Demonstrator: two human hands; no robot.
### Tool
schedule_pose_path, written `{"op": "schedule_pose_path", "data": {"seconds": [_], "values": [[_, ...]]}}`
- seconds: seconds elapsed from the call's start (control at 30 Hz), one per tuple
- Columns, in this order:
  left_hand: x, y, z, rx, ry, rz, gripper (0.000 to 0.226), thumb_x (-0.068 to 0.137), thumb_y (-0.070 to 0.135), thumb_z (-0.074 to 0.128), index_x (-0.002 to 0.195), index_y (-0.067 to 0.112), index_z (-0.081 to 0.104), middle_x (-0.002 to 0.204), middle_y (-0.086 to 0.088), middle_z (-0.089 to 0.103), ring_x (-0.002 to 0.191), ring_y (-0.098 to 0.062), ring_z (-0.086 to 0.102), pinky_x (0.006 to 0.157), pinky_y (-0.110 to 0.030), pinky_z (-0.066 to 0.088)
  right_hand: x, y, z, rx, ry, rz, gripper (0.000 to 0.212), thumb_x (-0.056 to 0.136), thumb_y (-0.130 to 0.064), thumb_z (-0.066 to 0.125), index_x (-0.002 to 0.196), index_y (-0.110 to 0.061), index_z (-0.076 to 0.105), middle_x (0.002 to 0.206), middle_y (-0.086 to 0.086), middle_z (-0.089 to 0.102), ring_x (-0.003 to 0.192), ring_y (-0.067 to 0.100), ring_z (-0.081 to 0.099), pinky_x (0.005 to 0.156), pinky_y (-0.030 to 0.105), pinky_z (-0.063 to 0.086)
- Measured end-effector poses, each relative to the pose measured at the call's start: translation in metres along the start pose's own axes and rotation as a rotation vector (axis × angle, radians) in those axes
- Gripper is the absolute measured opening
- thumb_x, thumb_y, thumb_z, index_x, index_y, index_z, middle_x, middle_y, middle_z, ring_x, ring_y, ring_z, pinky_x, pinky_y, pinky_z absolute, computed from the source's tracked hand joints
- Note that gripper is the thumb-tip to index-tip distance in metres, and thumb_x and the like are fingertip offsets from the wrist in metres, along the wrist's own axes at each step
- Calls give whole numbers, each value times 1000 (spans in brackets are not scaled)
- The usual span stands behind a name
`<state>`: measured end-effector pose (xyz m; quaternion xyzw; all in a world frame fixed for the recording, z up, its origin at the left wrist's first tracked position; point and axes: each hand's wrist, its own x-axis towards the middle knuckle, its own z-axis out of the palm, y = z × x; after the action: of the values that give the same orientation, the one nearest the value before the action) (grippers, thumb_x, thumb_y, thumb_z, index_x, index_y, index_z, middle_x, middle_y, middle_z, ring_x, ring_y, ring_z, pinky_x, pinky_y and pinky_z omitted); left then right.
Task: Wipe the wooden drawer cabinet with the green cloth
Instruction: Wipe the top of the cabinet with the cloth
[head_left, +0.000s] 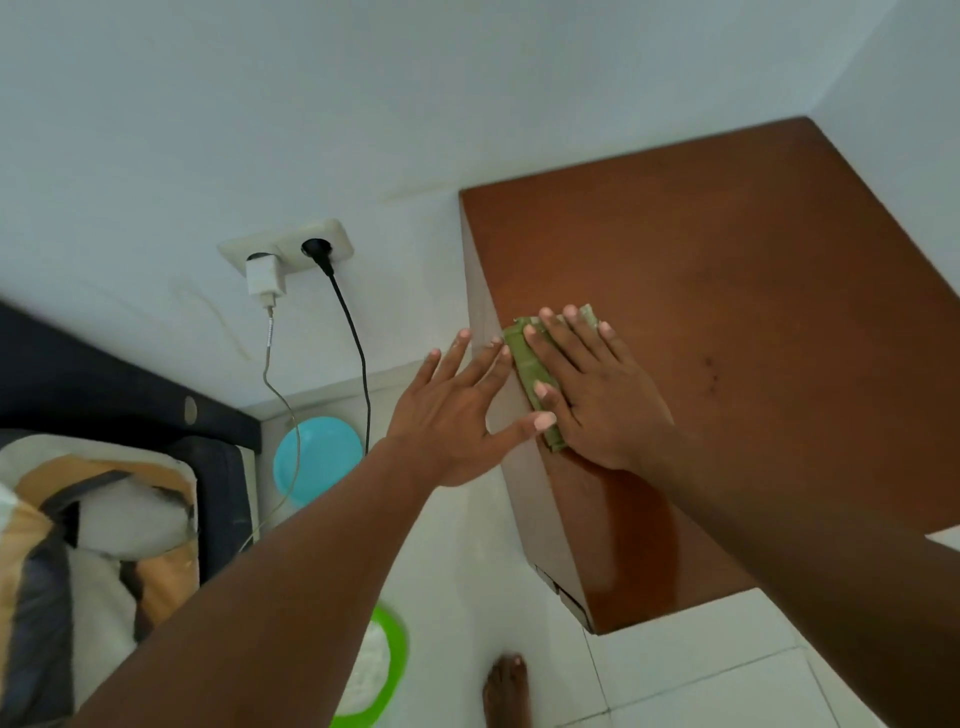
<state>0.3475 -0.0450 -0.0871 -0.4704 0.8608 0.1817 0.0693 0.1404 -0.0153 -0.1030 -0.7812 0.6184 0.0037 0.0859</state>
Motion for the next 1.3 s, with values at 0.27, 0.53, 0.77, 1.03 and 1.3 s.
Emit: {"op": "schedule_pose_path", "data": {"seconds": [0.27, 0.53, 0.77, 1.03, 1.3], "values": [[1, 9, -4, 31, -17, -91, 103, 76, 91, -9, 161, 35, 5, 170, 6, 1, 155, -23, -13, 126, -52, 0, -99, -12, 15, 24, -15, -44, 61, 108, -48, 15, 163, -25, 2, 172, -1, -1, 158, 20, -8, 129, 47, 8], [-31, 59, 8, 40, 128, -25, 83, 94, 68, -6, 162, 20, 8, 170, 5, -3, 155, -18, -12, 126, -44, -4, -147, -10, 21, 40, -23, -89, 65, 106, -53, 11, 162, -24, -3, 171, -1, -6, 158, 20, -12, 129, 47, 6], [-43, 81, 26, 31, 14, -68, 70, 103, 59, 7, 162, 21, 12, 170, 5, 2, 156, -17, 1, 126, -43, -2, -180, -9, 26, 195, 83, -157, 54, 107, -37, 32, 158, -17, 32, 166, 4, 28, 156, 25, 19, 125, 48, 25], [-47, 100, 20, 63, -70, -163, 85, 95, 69, -4, 162, 17, 7, 171, 0, -1, 156, -23, -11, 125, -49, -6, -287, 6, 22, 66, -228, -444, 62, 90, 3, 59, 143, -27, 49, 138, 0, 62, 113, 22, 68, 98, 37, 57], [-100, 119, 52, 79, 100, -42, 74, 101, 59, 6, 161, 17, 12, 170, -1, 6, 156, -21, -4, 126, -41, 0, -244, 37, -61, 413, 372, -58, 37, 102, -24, 44, 133, -12, 61, 97, -9, 58, 76, 10, 55, 63, 18, 40]]}}
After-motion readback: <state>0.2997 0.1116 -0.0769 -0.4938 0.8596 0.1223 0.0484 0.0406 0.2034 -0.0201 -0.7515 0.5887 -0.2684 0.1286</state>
